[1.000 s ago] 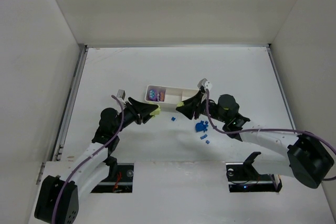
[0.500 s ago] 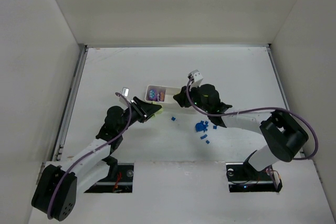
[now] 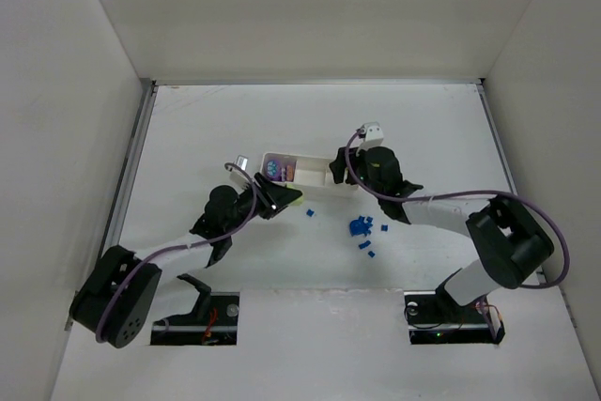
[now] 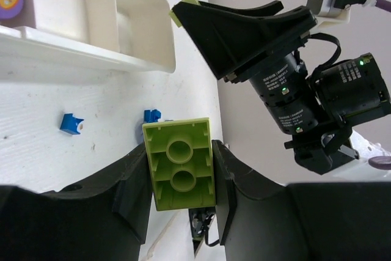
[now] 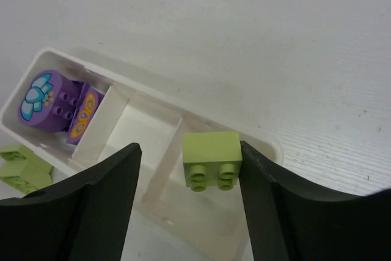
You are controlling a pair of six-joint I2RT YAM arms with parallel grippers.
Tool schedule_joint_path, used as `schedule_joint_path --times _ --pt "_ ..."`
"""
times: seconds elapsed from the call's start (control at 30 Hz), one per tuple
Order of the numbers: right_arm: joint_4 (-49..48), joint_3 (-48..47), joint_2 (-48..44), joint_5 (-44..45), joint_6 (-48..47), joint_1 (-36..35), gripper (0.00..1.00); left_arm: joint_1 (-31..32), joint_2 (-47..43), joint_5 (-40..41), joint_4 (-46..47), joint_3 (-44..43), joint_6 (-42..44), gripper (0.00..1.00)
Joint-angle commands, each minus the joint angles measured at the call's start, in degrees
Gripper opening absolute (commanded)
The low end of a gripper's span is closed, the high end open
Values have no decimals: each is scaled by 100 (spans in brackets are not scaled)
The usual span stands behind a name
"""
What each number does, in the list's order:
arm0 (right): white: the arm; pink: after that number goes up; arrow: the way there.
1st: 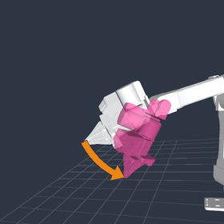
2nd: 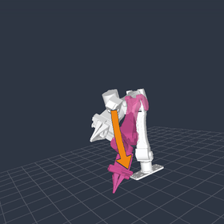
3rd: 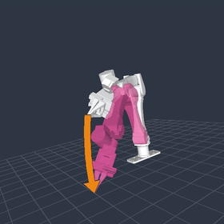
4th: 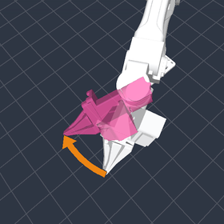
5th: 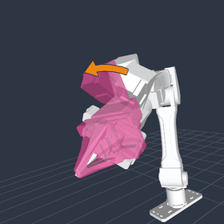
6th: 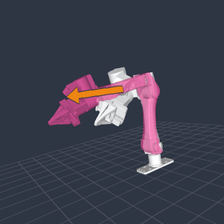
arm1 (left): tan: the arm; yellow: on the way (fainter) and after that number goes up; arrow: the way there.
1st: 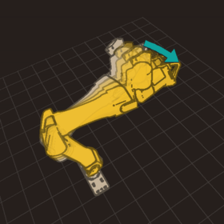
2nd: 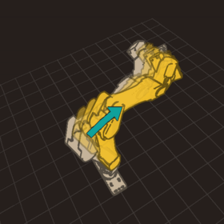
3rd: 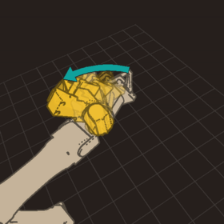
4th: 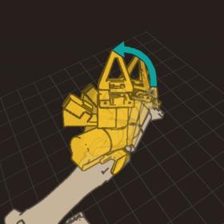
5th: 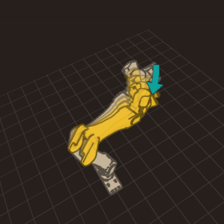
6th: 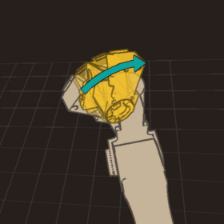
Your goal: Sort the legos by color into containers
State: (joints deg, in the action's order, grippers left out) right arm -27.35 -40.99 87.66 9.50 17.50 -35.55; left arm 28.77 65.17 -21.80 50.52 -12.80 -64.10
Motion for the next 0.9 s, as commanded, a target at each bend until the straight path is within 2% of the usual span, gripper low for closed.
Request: schedule_joint_path --times 0.0,0.13,0.23,0.3,0.5,0.67,0.77,0.87 --pt "-24 109 -327 158 -36 -35 73 89 224 -8 906 -381 -304 14" --pt "98 249 -897 -61 -106 -114 74 54 540 -87 994 -522 -814 13" --pt "151 425 -1320 -570 -167 -272 73 1 576 -123 1135 -531 -1034 13" --pt "90 487 -1418 -590 -176 -281 73 -34 532 -123 1153 -531 -1096 13" --pt "99 320 -1208 -150 -141 -194 70 -87 365 -61 1083 -461 -1149 13" --pt "160 258 -1040 -88 -62 -105 63 -70 356 -61 1083 -469 -1175 13" --pt "90 477 -1416 -455 -1 -289 53 -52 348 -122 1083 -539 -1236 14" --pt "-295 802 -1917 -1447 -193 -649 57 -78 391 -245 1083 -619 -1473 15"
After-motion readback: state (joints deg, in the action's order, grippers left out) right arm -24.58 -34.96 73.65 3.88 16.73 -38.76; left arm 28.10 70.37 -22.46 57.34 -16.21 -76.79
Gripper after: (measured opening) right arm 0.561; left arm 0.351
